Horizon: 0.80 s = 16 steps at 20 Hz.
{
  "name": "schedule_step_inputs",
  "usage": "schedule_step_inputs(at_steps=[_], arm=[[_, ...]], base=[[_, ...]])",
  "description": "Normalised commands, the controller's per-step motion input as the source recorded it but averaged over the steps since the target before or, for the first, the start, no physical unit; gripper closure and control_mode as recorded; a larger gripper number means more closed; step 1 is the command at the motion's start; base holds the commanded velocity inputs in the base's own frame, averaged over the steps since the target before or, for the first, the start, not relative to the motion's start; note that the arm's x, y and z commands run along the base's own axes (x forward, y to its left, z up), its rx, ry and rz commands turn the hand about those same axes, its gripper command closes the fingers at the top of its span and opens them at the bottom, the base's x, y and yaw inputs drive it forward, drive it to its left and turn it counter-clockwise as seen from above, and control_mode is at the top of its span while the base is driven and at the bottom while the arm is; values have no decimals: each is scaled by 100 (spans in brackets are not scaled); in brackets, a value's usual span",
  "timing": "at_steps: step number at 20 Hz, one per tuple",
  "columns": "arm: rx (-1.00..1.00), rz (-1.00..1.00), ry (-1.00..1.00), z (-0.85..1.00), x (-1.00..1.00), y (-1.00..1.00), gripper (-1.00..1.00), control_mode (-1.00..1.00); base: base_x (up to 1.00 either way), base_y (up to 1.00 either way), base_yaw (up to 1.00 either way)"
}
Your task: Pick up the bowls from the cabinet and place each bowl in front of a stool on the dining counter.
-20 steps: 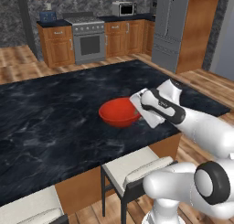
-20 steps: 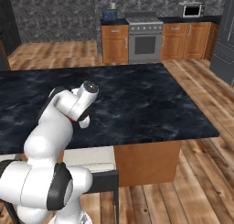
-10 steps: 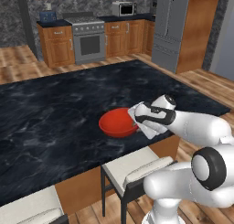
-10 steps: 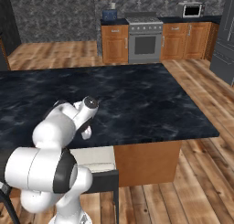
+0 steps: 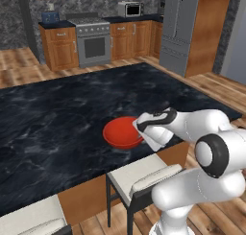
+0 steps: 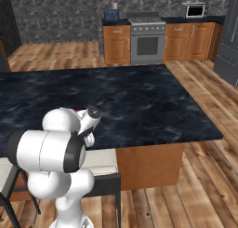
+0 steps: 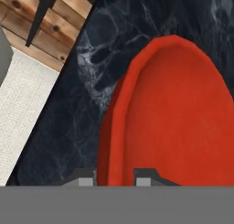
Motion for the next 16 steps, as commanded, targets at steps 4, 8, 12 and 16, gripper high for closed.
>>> schedule_step_inputs(at_steps=[4, 8, 12, 16], arm=[[0, 5, 1, -2, 23, 0, 100, -100], [0, 1, 10, -1, 28, 0, 100, -100], [0, 0, 20, -1, 26, 0, 100, -100], [0, 0, 22, -4, 25, -3, 100, -100]], base=[[0, 0, 0], [0, 0, 0], [0, 0, 0], [0, 0, 0]])
